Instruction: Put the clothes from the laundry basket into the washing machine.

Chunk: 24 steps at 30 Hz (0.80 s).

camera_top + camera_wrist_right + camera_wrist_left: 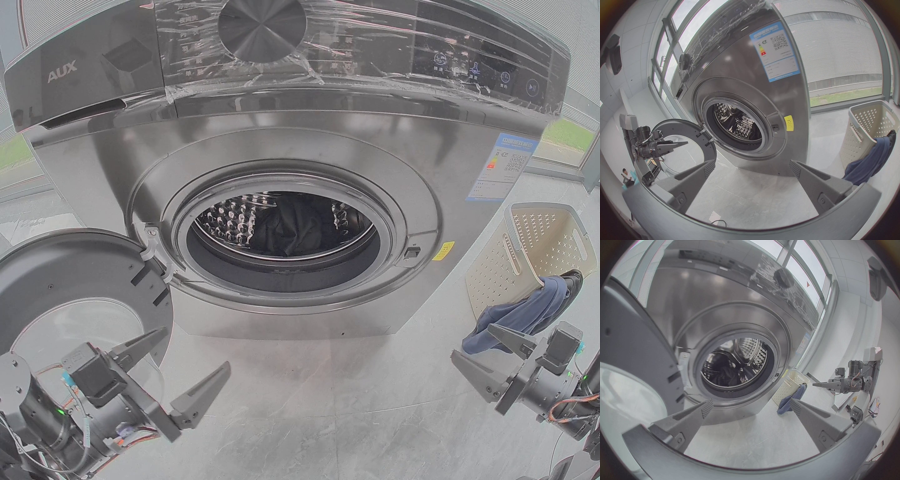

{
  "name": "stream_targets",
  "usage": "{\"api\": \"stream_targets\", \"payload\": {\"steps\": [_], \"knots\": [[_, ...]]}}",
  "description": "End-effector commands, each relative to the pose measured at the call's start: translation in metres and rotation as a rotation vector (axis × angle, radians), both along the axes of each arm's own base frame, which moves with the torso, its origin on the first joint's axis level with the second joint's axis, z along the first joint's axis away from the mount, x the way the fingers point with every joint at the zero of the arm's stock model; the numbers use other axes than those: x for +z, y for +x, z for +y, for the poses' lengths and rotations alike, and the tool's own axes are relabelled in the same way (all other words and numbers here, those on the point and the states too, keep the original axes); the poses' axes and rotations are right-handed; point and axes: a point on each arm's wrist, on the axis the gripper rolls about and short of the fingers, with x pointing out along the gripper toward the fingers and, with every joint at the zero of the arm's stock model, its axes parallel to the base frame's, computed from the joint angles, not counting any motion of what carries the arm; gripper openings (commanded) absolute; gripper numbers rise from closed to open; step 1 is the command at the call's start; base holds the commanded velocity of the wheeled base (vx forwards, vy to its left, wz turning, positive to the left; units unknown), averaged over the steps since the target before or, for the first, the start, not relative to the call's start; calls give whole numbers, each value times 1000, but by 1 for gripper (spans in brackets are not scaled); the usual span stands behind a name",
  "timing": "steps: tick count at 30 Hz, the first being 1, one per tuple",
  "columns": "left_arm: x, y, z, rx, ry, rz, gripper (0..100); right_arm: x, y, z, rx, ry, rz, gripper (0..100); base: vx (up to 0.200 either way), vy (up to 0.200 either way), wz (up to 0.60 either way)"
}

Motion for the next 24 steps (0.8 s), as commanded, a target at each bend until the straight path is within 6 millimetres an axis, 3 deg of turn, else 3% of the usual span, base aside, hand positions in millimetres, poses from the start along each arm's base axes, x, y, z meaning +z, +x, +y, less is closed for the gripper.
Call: {"api": "stream_targets", "payload": {"steps": [1,6,11,15,24], "knots": [[19,-29,48,110,-65,-82,100,10,-25,-34,-90,37,-43,100,0,0,0],[15,-54,72,110,-57,-83,100,10,-39,-52,-154,41,-56,100,0,0,0],[4,-76,92,162,-41,-75,100,8,-53,-68,-251,45,-72,100,-120,0,0],[-4,-91,101,217,-46,-88,100,6,-66,-77,-304,48,-101,100,0,0,0],[-18,-112,111,326,-52,-120,100,-6,-95,-90,-374,31,-157,100,-133,0,0]]}}
